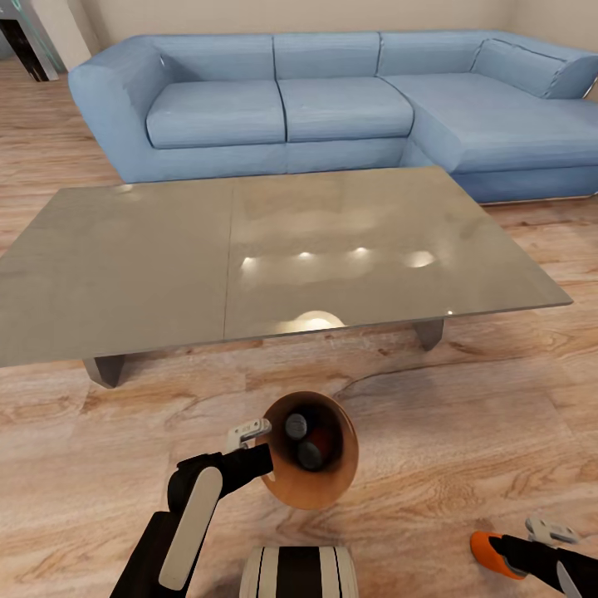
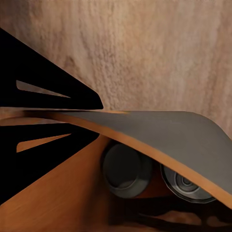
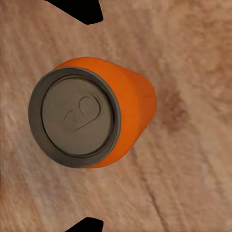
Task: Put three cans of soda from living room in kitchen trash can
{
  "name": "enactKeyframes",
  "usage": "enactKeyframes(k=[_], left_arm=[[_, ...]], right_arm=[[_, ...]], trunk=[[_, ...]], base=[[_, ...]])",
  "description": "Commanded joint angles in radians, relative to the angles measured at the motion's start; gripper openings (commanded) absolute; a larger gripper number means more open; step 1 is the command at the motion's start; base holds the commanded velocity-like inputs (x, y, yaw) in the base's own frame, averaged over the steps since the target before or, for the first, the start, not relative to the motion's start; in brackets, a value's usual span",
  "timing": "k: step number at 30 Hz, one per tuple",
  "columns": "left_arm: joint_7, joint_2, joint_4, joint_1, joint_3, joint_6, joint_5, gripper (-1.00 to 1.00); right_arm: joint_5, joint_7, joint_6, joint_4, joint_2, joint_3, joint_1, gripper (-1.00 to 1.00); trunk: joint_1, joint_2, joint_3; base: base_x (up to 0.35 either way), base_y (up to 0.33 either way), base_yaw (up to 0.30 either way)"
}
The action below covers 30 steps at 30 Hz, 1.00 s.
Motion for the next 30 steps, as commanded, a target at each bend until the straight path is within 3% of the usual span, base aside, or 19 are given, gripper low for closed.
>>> enactKeyframes(k=[1,11,24,30], left_arm=[[-0.002,0.0,0.0,0.0,-0.001,-0.007,0.024,-1.0],[-0.003,0.0,0.0,0.0,-0.001,-0.007,0.024,-1.0],[-0.006,0.0,-0.006,-0.002,-0.011,-0.008,0.025,-1.0],[-0.087,0.0,-0.011,-0.019,-0.019,-0.009,0.024,-1.0]], right_arm=[[0.0,0.0,-0.008,0.0,0.0,0.001,0.0,1.0],[0.001,0.013,-0.029,0.0,-0.001,0.002,0.0,1.0],[0.001,0.021,-0.03,0.0,-0.002,0.001,0.0,1.0],[0.001,0.02,-0.03,0.0,0.0,0.001,0.0,1.0]], trunk=[[0.0,0.0,0.0],[0.0,0.0,-0.001],[0.0,0.0,-0.02],[0.0,0.0,-0.029]], base=[[0.0,0.0,0.0],[0.0,0.0,0.0],[0.0,0.0,0.0],[0.0,0.0,0.0]])
